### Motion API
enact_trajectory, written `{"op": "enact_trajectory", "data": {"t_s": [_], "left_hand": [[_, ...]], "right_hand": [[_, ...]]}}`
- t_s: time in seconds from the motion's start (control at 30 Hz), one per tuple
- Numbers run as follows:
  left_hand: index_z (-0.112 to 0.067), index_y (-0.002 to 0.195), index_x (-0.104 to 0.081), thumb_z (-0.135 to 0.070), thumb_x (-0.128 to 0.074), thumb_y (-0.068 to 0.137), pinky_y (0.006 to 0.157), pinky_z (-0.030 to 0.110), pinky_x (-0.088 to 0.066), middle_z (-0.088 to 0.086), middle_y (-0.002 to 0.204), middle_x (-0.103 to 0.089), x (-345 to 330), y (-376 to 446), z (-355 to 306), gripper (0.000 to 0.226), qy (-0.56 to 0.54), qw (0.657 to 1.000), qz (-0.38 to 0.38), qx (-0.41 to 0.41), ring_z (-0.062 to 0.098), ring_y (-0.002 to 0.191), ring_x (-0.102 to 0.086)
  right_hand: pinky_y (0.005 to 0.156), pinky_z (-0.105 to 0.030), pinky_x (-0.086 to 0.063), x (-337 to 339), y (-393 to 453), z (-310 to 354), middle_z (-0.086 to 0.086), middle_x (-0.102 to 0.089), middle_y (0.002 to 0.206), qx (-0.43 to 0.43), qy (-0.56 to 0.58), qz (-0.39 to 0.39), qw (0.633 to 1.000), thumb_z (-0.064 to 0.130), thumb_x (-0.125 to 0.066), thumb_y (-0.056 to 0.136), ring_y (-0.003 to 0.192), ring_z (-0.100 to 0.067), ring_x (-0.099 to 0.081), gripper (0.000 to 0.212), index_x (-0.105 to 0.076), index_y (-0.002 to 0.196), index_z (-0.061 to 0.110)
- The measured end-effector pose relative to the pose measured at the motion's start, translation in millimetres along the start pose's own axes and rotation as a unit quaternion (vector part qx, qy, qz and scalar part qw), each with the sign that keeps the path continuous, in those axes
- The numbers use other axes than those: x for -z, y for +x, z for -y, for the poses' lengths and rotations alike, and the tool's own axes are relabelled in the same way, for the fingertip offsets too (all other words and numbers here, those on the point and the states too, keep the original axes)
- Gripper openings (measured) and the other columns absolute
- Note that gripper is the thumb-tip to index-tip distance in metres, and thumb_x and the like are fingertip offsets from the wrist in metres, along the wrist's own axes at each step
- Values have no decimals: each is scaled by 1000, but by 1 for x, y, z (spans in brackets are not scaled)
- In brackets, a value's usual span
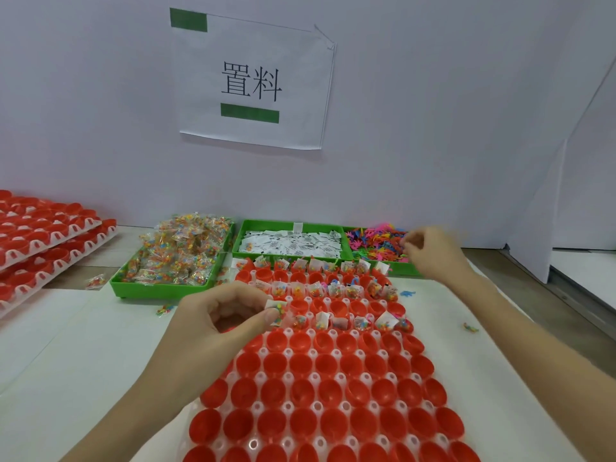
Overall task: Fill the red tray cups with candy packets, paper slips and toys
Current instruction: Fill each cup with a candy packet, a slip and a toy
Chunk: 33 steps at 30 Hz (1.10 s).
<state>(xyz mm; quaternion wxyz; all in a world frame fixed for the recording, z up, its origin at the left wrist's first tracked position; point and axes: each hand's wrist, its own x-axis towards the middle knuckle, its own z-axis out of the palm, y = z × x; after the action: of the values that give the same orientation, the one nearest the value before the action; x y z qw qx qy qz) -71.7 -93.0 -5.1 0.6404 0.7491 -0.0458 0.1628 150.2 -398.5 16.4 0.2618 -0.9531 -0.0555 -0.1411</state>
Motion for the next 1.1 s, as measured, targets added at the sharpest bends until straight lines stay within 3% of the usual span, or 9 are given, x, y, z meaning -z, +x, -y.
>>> {"op": "enact_trajectory", "data": {"t_s": [0.07, 0.13, 0.27, 0.4, 0.53, 0.87, 1.1], "left_hand": [[-21, 81, -78, -28, -83, 71, 76, 25, -60, 9, 80, -77, 1, 1, 1, 13, 4, 1000, -5, 2, 24, 79, -76], [-20, 80, -78, -28, -83, 71, 75, 22, -59, 9, 80, -77, 2, 3, 3, 13, 6, 1000, -7, 3, 23, 78, -75], [-18, 81, -78, -23, -84, 74, 71, 18, -57, 7, 78, -76, 3, 4, 4, 11, 18, 1000, -3, 0, 17, 73, -73], [-17, 80, -78, -22, -84, 73, 69, 18, -57, 8, 77, -75, 3, 5, 6, 11, 27, 1000, -2, -3, 17, 71, -72], [-14, 80, -77, -21, -84, 73, 70, 19, -57, 10, 77, -75, 1, 4, 6, 12, 28, 1000, 10, -3, 18, 71, -72], [-14, 79, -77, -22, -84, 71, 71, 20, -58, 11, 77, -75, 2, 4, 3, 13, 25, 1000, 7, -5, 21, 72, -72], [-17, 80, -78, -23, -85, 73, 70, 20, -58, 7, 78, -75, 5, 5, 3, 11, 31, 999, 1, -13, 18, 72, -72]], "right_hand": [[86, -34, -49, -3, 29, -32, -19, -73, 113, -30, -51, -3, 998, -1, -56, 97, 99, -33, -68, 23, -75, 109, 5], [78, -34, -49, -6, 47, -56, -21, -71, 118, -33, -96, 8, 995, -4, -52, 98, 88, -31, -64, 29, -75, 113, 7], [64, -31, -40, -16, 66, -76, -20, -70, 99, 14, -158, 28, 987, 5, -57, 101, 65, -24, -53, 30, -75, 121, 17], [85, -41, -54, -19, 74, -76, -15, -71, 111, 29, -177, 21, 984, 12, -74, 91, 99, -33, -65, 24, -74, 116, 12], [85, -45, -54, -20, 78, -72, -21, -69, 105, 33, -203, 9, 979, 12, -77, 89, 100, -37, -63, 14, -70, 99, 4], [77, -36, -47, -16, 70, -75, -20, -71, 94, 29, -138, -5, 990, 8, -72, 92, 85, -31, -62, 8, -73, 90, 0], [81, -43, -53, -15, 53, -72, -14, -72, 89, 47, -51, -78, 995, 9, -68, 96, 81, -26, -62, 10, -72, 95, 0]]}}
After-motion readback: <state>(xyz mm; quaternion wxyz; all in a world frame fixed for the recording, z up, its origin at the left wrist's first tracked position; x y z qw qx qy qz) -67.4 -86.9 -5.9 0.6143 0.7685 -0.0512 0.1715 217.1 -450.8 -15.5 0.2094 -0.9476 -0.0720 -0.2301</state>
